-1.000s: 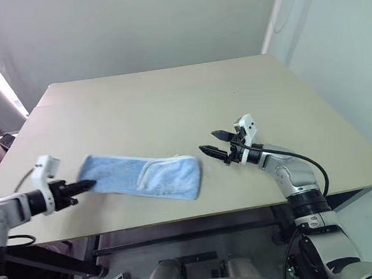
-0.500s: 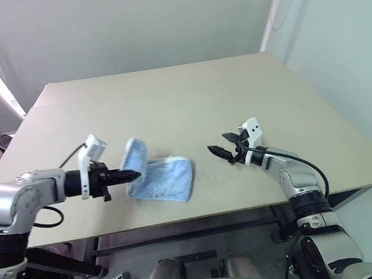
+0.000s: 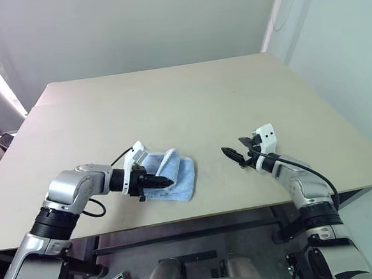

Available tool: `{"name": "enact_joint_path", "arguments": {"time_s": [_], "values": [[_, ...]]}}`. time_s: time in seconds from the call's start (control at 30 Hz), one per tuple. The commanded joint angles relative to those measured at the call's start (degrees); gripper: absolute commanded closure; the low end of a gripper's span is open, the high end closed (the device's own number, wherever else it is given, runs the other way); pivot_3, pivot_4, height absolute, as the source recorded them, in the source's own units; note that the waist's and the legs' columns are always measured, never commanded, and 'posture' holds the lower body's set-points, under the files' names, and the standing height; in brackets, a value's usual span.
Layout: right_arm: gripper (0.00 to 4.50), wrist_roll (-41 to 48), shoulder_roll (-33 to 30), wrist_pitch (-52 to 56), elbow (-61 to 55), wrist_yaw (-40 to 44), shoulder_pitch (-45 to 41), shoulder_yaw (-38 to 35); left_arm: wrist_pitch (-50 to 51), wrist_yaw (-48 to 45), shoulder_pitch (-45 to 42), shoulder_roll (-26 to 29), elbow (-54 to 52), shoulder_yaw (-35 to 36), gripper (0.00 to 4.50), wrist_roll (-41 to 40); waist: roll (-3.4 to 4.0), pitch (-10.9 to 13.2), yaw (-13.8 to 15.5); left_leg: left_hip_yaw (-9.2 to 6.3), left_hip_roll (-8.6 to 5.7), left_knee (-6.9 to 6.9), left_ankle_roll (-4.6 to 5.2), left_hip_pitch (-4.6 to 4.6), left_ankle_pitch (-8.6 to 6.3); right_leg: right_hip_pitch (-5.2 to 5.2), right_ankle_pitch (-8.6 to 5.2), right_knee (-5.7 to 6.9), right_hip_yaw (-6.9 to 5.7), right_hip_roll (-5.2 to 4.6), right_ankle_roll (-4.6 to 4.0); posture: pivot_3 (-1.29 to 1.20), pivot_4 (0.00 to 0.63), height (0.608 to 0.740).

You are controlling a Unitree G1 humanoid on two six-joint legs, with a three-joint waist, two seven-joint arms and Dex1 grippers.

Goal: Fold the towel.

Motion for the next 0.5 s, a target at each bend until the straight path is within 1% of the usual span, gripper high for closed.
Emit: {"name": "enact_joint_path", "arguments": {"time_s": [0.03, 0.13, 0.23, 0.27, 0.3, 0.37, 0.43, 0.5], "values": [[0.00, -0.03, -0.53, -0.19, -2.46, -0.51, -0.82, -0.72, -3.31, -2.57, -2.01, -0.83, 1.74, -1.64, 3.95, 2.44, 0.00, 0.00, -0.01, 0.00, 0.00, 0.00, 0.00, 0.00, 0.00, 0.00, 0.00, 0.00, 0.00, 0.00, 0.00, 0.00, 0.000, 0.740], [0.00, -0.30, -0.86, -0.18, -1.93, -1.29, -0.99, -1.05, -4.14, -4.11, -2.30, -1.59, 2.33, -1.68, 3.01, 2.68, -0.01, 0.01, 0.03, 0.00, 0.00, -0.01, 0.01, -0.01, 0.00, 0.00, 0.00, -0.01, 0.00, -0.01, 0.00, 0.00, 0.000, 0.740], [0.00, -0.42, -1.07, -0.07, -1.30, -1.75, -1.14, -1.22, -3.41, -4.43, -2.23, -1.70, 1.19, -0.82, 1.90, 2.15, -0.02, 0.01, 0.04, 0.00, -0.01, 0.01, 0.01, -0.02, 0.00, 0.00, 0.00, -0.01, 0.00, -0.01, 0.00, 0.00, 0.000, 0.740], [0.00, -0.38, -1.11, -0.08, -1.37, -1.63, -1.02, -1.13, -5.02, -4.26, -1.69, -1.12, 0.06, -1.27, 1.54, 3.46, -0.02, 0.01, 0.01, 0.00, 0.00, 0.02, 0.01, -0.01, 0.00, 0.01, 0.00, 0.00, 0.00, -0.01, 0.01, 0.00, 0.000, 0.740], [0.00, -0.46, -1.15, -0.22, -1.33, -1.57, -0.94, -1.00, -9.08, -4.65, -0.72, -0.02, -1.47, -2.21, 1.20, 5.97, -0.02, 0.01, -0.04, 0.00, 0.00, 0.03, 0.01, -0.01, 0.00, 0.01, 0.00, 0.00, 0.00, -0.01, 0.01, 0.00, 0.000, 0.740], [0.00, -0.49, -1.10, -0.42, -1.03, -1.60, -1.02, -0.93, -11.34, -5.17, -0.11, 0.99, -3.60, -1.67, 1.20, 6.73, -0.02, 0.01, -0.08, 0.00, 0.01, 0.02, 0.01, -0.01, 0.00, 0.00, 0.00, 0.00, 0.01, -0.01, 0.00, 0.00, 0.000, 0.740], [0.00, -0.60, -0.93, -0.68, -0.58, -1.72, -1.27, -0.87, -9.49, -4.62, -1.19, 0.45, -4.80, 1.84, 1.20, 3.77, -0.02, 0.02, 0.07, 0.00, 0.01, 0.02, 0.01, -0.01, 0.00, 0.00, 0.00, 0.00, 0.01, -0.01, 0.00, 0.00, 0.000, 0.740], [0.00, -0.67, -0.65, -0.91, -0.12, -1.81, -1.56, -0.82, -10.01, -4.22, -1.38, 0.83, -7.49, 4.02, 1.20, 2.84, -0.04, 0.02, 0.11, -0.01, 0.00, 0.04, 0.01, -0.02, 0.00, 0.02, 0.00, 0.00, 0.00, -0.01, 0.00, 0.00, 0.000, 0.740]]}}
